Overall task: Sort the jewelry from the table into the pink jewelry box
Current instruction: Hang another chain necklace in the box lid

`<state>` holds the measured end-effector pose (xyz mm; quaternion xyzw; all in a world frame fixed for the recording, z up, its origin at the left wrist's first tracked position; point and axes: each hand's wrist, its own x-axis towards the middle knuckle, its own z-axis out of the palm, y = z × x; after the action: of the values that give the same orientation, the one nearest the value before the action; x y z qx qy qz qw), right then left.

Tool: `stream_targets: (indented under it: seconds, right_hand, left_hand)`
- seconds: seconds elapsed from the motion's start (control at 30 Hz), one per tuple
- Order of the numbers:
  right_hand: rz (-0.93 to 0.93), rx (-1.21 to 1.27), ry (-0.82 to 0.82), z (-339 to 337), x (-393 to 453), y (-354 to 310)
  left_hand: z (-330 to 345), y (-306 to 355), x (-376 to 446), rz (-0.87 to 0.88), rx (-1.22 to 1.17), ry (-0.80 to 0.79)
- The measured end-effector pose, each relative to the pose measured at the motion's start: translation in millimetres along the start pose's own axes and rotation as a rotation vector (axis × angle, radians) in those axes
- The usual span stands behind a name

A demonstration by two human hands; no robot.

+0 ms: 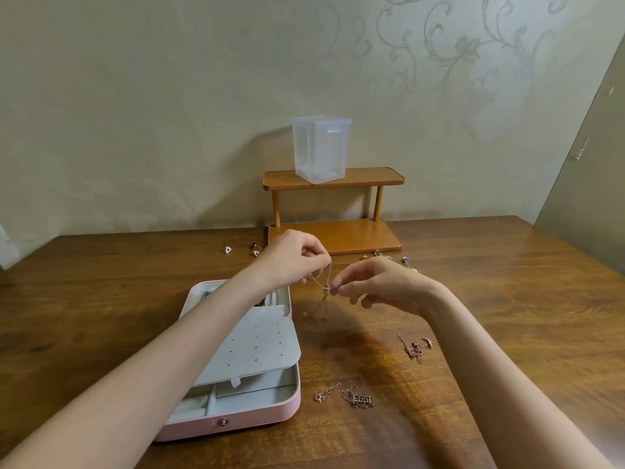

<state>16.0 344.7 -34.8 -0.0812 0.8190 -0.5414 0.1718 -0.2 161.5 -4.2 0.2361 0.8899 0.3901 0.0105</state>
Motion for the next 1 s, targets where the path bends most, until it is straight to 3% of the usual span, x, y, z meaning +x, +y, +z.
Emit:
stream_targets:
  seconds: [0.17, 0.47, 0.73, 1.0]
  right_hand:
    - [-0.091, 0.194, -0.033, 13, 10, -1]
    - [-0.179, 0.444, 0.127, 16, 25, -12]
    - [-0.381, -0.165, 0.494, 28, 47, -48]
    - [-0.506, -0.203, 0.444, 24, 58, -66]
  left_hand:
    - [-14, 3, -1, -0.009, -0.055, 0.051]
    - [-22, -29, 1, -0.158, -0.14, 0.213]
    - [-18, -38, 2, -0.1, -0.403, 0.287]
    - [-29, -44, 10, -0.07, -0.638, 0.296]
